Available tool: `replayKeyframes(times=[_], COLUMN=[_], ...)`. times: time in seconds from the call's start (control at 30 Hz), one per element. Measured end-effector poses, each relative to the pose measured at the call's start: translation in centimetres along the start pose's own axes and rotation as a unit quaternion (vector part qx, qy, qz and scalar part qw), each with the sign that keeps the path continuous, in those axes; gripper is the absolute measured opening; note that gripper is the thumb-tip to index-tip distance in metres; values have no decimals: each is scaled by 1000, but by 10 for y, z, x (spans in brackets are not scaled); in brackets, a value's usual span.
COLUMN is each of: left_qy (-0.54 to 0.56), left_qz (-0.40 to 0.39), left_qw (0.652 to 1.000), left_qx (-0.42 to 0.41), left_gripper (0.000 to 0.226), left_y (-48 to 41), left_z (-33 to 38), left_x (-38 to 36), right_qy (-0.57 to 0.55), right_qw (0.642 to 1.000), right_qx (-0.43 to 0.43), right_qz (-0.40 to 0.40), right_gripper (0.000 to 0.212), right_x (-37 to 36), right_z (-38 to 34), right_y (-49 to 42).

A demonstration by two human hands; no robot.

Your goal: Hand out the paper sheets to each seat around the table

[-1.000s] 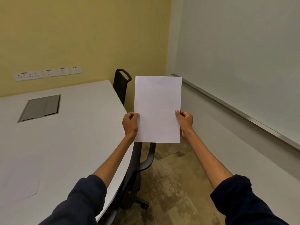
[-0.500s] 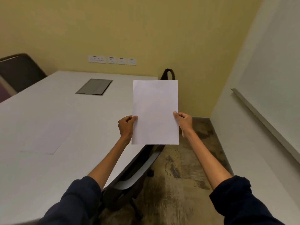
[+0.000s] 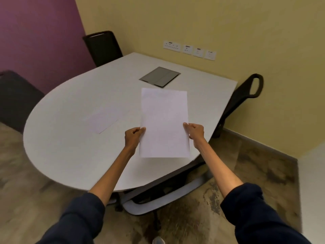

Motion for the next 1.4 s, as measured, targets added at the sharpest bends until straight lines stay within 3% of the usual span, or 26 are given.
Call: replayKeyframes(times=[0.13,0.33,0.5,0.87,1.1,1.4], left_qy=[-25,-64,-125,-233,-271,-340], left_qz=[18,64,86,122,135,147], left_qw=[999,994,985,951,930,910], left_qx=[23,60,87,164,209,184], left_gripper=[16,32,31,54,41,31], left_y=[-24,-45,-57,-80,-80,-84], left_z=[-21,-64,-104,-181,-210,-218], left_x=[17,37,39,8,-2,-3], right_qy=[29,74,118,217,280,360], right_qw=[999,993,986,967,953,927], right_qx=[1,-16,-37,-65,-55,10], right_qz=[-40,-91,-109,-113,-102,-104], right_gripper=[47,53,54,37,25,14], right_x=[-47,-101,-130,-154,-163,-177], right_z=[9,37,77,151,181,191], right_y=[-20,-38,-62,-122,-139,-144])
Point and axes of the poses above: each hand's wrist, its own y-axis away from the middle knuckle, its own x-axis out of the back of the hand, z = x × y, the point moved 8 cm from there along -y, towards the middle knuckle, and after that the axes turned 15 degrees about z, right-handed, at the moved point
